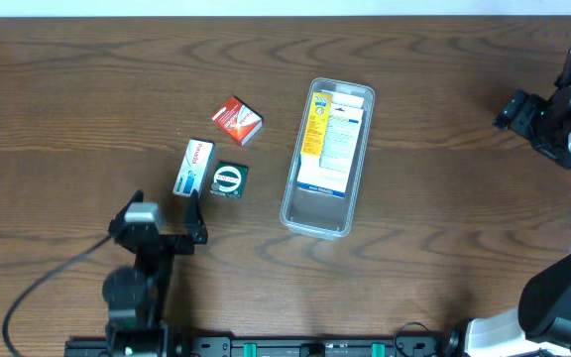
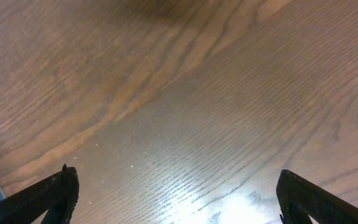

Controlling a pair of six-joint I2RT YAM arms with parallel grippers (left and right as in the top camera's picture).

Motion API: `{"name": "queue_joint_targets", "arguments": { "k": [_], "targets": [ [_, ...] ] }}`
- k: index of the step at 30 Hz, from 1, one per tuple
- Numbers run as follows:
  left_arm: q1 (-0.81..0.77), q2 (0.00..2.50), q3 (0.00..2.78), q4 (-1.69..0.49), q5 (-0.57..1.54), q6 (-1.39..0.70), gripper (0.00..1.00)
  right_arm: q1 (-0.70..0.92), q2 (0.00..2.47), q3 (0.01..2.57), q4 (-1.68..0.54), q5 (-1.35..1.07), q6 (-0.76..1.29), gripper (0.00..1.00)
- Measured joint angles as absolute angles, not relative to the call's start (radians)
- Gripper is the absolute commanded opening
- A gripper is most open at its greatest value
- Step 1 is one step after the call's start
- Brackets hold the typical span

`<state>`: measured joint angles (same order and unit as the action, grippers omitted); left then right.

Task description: Pack container

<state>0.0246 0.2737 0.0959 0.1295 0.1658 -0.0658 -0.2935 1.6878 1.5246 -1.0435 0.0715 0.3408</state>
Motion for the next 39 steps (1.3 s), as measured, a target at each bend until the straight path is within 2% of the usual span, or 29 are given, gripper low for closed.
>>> {"name": "queue_joint_targets", "arguments": {
  "k": [6,12,16,21,28,39],
  "targets": [
    [0.025,0.73,0.416,0.078,0.24,-0.043,0.98,-0.294,1.688,1.525,-1.044,0.072,0.342,0.99],
    [0.025,1.182,0.768,-0.129,0.331,-0.032,0.98,-0.294,1.688,1.524,-1.044,0.072,0.346,0.99],
    [0.025,1.373,0.89,-0.229,0.355,-0.026,0.98,-0.294,1.688,1.524,-1.043,0.072,0.347,0.99],
    [0.025,1.478,0.908,-0.225,0.364,-0.009,0.98,-0.294,1.688,1.524,-1.043,0.072,0.347,0.99],
    [0.039,1.494,0.908,-0.226,0.357,0.016,0.98,-0.294,1.688,1.524,-1.043,0.072,0.347,0.99],
    [0.068,1.541,0.909,-0.29,0.244,0.065,0.98,-0.294,1.688,1.524,-1.043,0.072,0.347,0.99]
  ]
}}
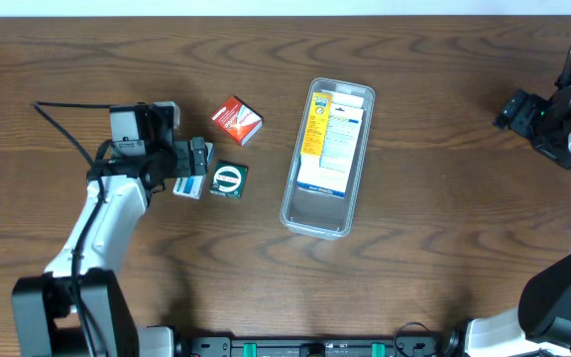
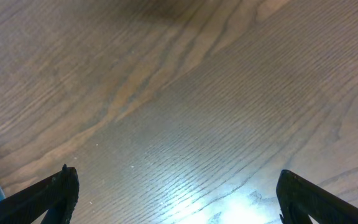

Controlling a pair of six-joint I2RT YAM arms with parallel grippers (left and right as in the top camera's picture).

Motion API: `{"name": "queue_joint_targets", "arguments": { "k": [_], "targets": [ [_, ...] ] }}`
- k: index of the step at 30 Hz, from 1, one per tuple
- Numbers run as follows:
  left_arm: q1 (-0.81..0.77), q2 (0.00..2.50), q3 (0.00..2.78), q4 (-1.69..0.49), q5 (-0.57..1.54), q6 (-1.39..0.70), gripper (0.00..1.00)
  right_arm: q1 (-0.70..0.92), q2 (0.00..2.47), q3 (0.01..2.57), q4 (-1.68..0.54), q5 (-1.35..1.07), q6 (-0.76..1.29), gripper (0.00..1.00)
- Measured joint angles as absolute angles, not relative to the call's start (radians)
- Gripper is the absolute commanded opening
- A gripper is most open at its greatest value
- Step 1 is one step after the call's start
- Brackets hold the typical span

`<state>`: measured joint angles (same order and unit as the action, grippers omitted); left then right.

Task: Pack container
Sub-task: 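Move the left gripper down to the white Panadol box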

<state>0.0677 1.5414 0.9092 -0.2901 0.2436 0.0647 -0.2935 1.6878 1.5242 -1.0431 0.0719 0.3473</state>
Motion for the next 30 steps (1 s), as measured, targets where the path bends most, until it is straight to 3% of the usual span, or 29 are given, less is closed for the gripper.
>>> {"name": "queue_joint_targets", "arguments": {
  "k": [18,24,30],
  "targets": [
    [0.067,1.747,0.915,-0.308,0.225,0.131,0.99,-0.294,1.688,1.524,-1.043,0.072,0.347,0.99],
    [0.068,1.768,0.926,-0.266,0.217,0.137,0.86,-0.294,1.688,1.524,-1.043,0.072,0.347,0.99],
    [0.068,1.777,0.926,-0.242,0.218,0.135,0.55,-0.294,1.688,1.524,-1.043,0.072,0.347,0.99]
  ]
}}
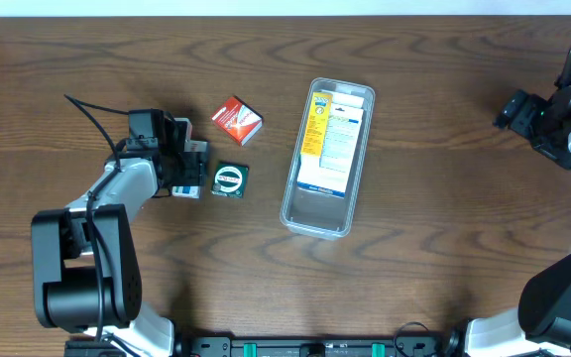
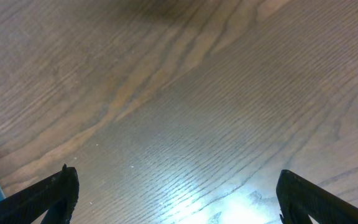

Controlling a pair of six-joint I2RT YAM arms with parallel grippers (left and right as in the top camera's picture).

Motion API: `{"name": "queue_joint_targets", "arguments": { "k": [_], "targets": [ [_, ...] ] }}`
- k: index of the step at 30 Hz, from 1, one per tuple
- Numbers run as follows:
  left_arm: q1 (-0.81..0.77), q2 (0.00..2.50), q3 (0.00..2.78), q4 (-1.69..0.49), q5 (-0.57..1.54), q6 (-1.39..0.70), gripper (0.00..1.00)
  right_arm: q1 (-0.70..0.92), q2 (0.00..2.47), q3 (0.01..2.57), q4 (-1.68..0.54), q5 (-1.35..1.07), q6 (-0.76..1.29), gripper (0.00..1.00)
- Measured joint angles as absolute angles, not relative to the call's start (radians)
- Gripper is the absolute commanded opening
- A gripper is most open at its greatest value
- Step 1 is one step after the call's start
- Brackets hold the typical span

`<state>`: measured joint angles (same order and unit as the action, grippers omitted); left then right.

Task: Pack container
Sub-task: 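Move the left gripper down to the white Panadol box, then grasp the white Panadol box with the left gripper, then carry the white Panadol box over the clear container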

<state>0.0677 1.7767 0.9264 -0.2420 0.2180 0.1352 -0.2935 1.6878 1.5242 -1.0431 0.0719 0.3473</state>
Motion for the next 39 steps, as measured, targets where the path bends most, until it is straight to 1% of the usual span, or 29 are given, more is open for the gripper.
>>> {"name": "queue_joint_targets", "arguments": {
  "k": [2,17,18,19,22,26,31,39],
  "targets": [
    [0.067,1.778,0.926,-0.242,0.218,0.139,0.52,-0.294,1.688,1.524,-1.043,0.072,0.347,0.99],
    [0.06,1.769,0.926,-0.228,0.221,0.067,0.51,-0.294,1.688,1.524,-1.043,0.072,0.347,0.99],
    [0.053,1.757,0.926,-0.228,0.221,0.06,0.51,-0.294,1.688,1.524,-1.043,0.072,0.347,0.99],
    [0.042,1.736,0.926,-0.228,0.221,0.054,0.48,-0.294,1.688,1.524,-1.043,0.072,0.347,0.99],
    [0.002,1.655,0.928,-0.228,0.221,0.026,0.46,-0.294,1.688,1.524,-1.043,0.072,0.347,0.99],
    [-0.075,1.53,0.953,-0.211,0.221,-0.015,0.46,-0.294,1.688,1.524,-1.044,0.072,0.347,0.99],
    [-0.19,1.418,0.971,-0.134,0.221,-0.046,0.47,-0.294,1.688,1.524,-1.043,0.072,0.347,0.99],
    [-0.386,1.403,0.973,0.026,0.183,-0.067,0.48,-0.294,1.688,1.524,-1.044,0.072,0.347,0.99]
  ]
}}
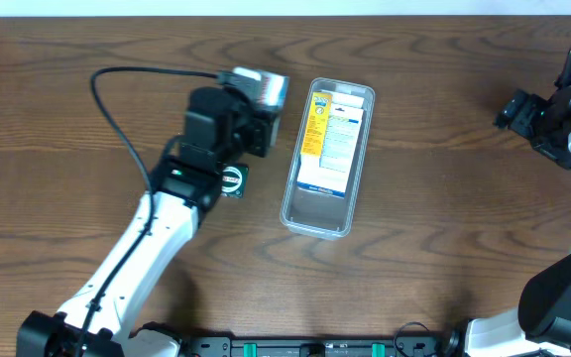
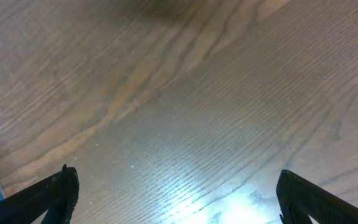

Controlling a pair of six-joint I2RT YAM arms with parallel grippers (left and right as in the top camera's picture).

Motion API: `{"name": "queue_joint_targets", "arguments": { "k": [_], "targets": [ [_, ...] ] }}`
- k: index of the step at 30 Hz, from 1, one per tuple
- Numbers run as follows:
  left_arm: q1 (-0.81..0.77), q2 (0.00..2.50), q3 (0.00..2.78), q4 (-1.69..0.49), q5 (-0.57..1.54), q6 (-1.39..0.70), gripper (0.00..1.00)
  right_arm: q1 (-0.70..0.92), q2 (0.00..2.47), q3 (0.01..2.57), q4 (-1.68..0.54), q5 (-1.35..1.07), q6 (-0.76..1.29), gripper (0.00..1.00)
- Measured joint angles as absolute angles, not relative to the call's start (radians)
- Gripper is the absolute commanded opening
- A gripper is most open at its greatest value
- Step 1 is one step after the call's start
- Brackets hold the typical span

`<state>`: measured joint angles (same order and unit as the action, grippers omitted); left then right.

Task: Pack container
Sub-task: 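Carry the white Panadol box over the clear container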

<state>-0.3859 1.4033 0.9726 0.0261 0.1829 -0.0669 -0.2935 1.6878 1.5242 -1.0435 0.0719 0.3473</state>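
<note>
The clear oblong container [image 1: 317, 213] lies mid-table with a yellow, white and blue pack [image 1: 331, 134] in its far part. My left arm reaches up from the lower left, and its wrist and left gripper [image 1: 258, 131] hang just left of the container's far end. The wrist hides its fingers. The green-and-black round-label box [image 1: 233, 179] peeks out beside the arm. The red box and the blue-and-white box are hidden or out of sight. My right gripper [image 2: 179, 199] stands open over bare wood at the far right, also seen from above as the right gripper [image 1: 519, 109].
A black cable [image 1: 117, 89] loops from the left wrist over the table's left part. A blue sliver shows at the left edge of the right wrist view. The table [image 1: 444, 248] is dark wood.
My left arm has moved from the blue-and-white box at the left to a raised spot next to the container's far end. It now covers the places of that box and the red box. The right arm has not moved.
My left gripper first stood near the table's front, below the blue-and-white box. Then it was at that box's left side, and stayed on it a moment later. Now it hangs beside the container. The right gripper has stayed open at the far right.
</note>
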Motion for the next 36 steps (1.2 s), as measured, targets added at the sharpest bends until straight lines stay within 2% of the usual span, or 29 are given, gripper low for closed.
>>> {"name": "queue_joint_targets", "arguments": {
  "k": [8,18,36],
  "targets": [
    [-0.551,1.507,0.974,0.229,0.08,-0.095,0.49,-0.294,1.688,1.524,-1.044,0.072,0.347,0.99],
    [-0.651,1.678,0.974,0.4,-0.009,-0.131,0.49,-0.294,1.688,1.524,-1.043,0.072,0.347,0.99],
    [-0.725,1.798,0.974,0.48,-0.03,-0.135,0.49,-0.294,1.688,1.524,-1.043,0.072,0.347,0.99]
  ]
}}
